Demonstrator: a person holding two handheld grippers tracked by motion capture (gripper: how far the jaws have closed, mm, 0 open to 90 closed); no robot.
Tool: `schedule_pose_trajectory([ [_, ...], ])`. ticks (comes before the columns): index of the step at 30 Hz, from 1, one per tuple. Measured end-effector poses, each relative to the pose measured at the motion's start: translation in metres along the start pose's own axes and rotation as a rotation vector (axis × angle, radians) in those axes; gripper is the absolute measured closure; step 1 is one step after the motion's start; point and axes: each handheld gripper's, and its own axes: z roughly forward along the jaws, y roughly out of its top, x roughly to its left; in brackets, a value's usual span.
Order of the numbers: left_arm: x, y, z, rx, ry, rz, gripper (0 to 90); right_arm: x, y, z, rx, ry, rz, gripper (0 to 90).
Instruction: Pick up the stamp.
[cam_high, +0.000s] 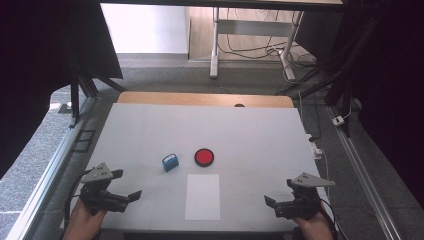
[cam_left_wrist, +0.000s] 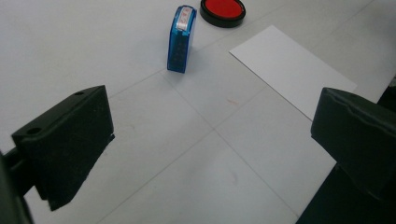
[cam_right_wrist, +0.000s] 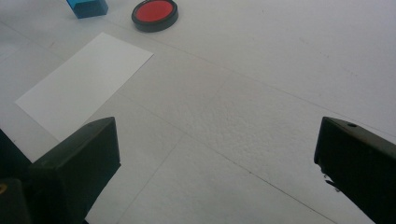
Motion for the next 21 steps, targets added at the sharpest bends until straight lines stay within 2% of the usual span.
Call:
schedule_pose_trajectory([
  [6, 0.002, 0.007, 0.008, 0.019, -0.018, 0.0, 0.0, 0.0, 0.0, 0.0, 0.001, 0.001, 0.001, 0.0],
  [10, 0.002, 0.013, 0.017, 0.04, -0.032, 0.03, 0.0, 0.0, 0.0, 0.0, 0.002, 0.002, 0.0, 0.1],
  [11, 0.003, 0.016, 0.022, 0.05, -0.048, 0.04, 0.0, 0.0, 0.0, 0.0, 0.003, 0.003, 0.0, 0.0],
  [16, 0.004, 0.021, 0.03, 0.064, -0.049, 0.07, 0.0, 0.0, 0.0, 0.0, 0.003, 0.007, 0.002, 0.0],
  [19, 0.006, 0.026, 0.037, 0.051, -0.072, 0.073, 0.0, -0.001, 0.0, 0.0, 0.005, 0.009, 0.004, 0.0],
  [21, 0.007, 0.027, 0.038, 0.044, -0.073, 0.073, 0.0, -0.001, 0.0, 0.001, 0.005, 0.011, 0.004, 0.0],
])
